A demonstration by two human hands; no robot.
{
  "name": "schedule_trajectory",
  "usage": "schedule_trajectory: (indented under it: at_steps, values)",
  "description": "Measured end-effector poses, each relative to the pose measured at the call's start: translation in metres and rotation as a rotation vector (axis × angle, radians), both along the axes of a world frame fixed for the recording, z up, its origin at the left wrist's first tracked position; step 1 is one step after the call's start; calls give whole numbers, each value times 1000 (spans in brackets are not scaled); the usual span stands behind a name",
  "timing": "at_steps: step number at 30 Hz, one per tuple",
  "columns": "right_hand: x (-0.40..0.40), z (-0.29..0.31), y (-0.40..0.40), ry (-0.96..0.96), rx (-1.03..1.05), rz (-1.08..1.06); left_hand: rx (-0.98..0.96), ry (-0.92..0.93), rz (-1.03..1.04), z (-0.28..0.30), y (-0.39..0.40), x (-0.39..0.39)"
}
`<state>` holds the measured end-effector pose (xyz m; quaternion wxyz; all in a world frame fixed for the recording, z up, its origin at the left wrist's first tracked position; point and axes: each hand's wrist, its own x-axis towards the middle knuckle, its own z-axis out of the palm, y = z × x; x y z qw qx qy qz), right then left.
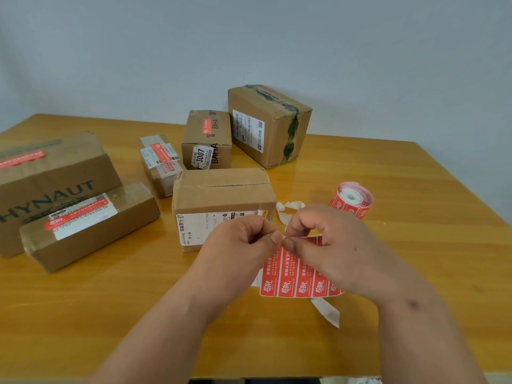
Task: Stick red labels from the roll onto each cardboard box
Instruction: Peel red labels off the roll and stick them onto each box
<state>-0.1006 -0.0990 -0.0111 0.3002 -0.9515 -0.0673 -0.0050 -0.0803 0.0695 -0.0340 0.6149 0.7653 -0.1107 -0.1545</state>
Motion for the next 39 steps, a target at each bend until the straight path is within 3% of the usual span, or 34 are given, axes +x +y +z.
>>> schedule_trajectory:
  at_steps: [16, 39]
  values:
    - [-5, -4, 1, -38, 220, -42, 44, -137, 67, -1, -5, -10]
    - [-3, -8, 1, -92, 269, -14, -68, 20, 73, -2, -5, -9]
